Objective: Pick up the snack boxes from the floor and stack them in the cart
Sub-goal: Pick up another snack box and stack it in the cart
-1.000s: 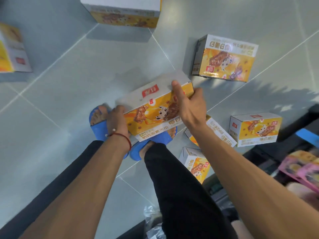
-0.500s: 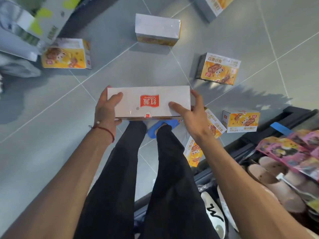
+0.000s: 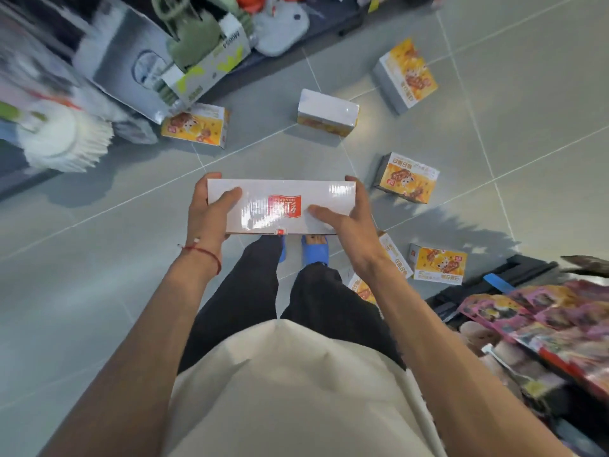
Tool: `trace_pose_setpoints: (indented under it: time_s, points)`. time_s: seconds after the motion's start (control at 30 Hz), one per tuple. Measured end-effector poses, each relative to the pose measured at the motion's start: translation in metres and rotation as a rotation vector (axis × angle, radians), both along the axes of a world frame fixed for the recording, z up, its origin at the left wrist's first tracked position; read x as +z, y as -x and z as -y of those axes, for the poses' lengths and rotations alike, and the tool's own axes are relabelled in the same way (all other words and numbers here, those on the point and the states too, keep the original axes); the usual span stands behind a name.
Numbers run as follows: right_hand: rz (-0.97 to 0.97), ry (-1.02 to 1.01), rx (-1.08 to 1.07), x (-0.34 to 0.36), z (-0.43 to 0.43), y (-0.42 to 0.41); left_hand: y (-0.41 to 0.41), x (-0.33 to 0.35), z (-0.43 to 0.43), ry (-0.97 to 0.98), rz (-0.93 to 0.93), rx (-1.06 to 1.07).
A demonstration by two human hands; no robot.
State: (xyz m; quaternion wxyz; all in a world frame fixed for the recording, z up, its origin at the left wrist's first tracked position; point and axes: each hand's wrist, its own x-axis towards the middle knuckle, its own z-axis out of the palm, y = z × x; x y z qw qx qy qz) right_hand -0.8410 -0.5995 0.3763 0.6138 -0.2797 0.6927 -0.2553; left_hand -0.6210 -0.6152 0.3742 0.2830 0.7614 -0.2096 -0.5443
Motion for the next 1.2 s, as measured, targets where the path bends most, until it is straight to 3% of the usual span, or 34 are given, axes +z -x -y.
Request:
trace_pose_setpoints:
  time_s: [0.23,0.57,0.93,1.2]
  points:
    - [0.079,0.054,0.060,0.047,-0.030,0.012,0.015,0.053,-0.067,0.124,0.042,0.214]
    - [0.083,0.118,0.485,0.072,-0.068,-0.034,-0.035,0.084,-0.161,0.129,0.127,0.439]
    - [0.031,0.247,0.766,0.102,-0.123,-0.194,-0.170,0.108,-0.283,0.109,0.177,0.684]
    - [0.219,0.171,0.943,0.109,-0.199,-0.327,-0.279,0.119,-0.388,0.088,0.344,0.806]
